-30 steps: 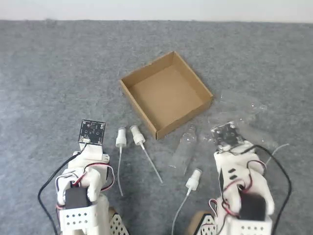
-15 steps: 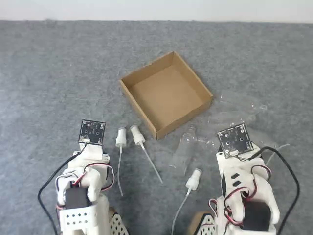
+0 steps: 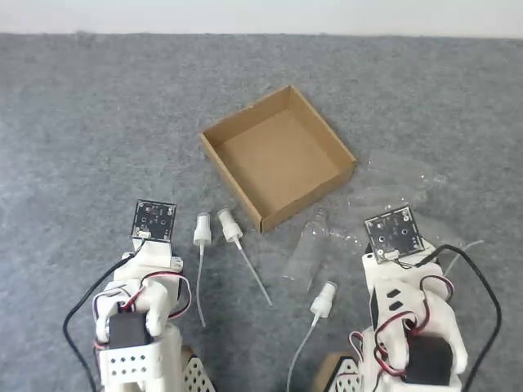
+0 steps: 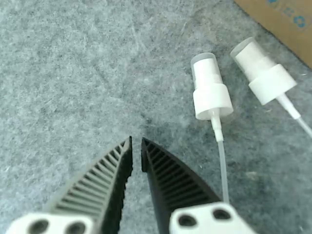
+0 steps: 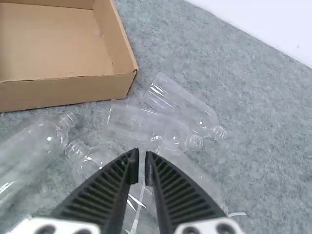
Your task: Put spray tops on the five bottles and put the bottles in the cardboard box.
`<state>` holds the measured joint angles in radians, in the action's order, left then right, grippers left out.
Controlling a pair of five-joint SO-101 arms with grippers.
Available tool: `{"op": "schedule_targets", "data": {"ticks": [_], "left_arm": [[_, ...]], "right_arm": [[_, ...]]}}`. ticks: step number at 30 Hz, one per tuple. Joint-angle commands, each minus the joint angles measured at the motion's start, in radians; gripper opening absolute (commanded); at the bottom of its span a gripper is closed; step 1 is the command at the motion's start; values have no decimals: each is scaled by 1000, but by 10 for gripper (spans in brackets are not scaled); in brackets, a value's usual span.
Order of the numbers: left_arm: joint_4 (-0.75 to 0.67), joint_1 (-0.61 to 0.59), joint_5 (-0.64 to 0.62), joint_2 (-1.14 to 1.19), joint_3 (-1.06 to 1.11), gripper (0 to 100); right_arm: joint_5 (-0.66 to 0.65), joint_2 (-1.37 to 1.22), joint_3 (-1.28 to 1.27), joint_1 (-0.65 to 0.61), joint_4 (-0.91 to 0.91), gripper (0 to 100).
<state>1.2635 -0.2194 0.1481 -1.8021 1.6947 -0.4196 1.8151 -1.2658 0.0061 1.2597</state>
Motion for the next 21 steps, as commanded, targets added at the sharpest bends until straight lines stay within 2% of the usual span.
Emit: {"op": "schedule_targets", "data": {"ticks": [1, 17, 21], "left_arm": [[2, -2, 8, -20, -10, 27], [2, -2, 8, -20, -10, 27], [2, 44, 8, -20, -10, 27]], "right_arm": [[9, -1, -18, 10, -50, 6], [9, 1, -91, 8, -70, 6], [8, 1, -89, 8, -71, 6]]}}
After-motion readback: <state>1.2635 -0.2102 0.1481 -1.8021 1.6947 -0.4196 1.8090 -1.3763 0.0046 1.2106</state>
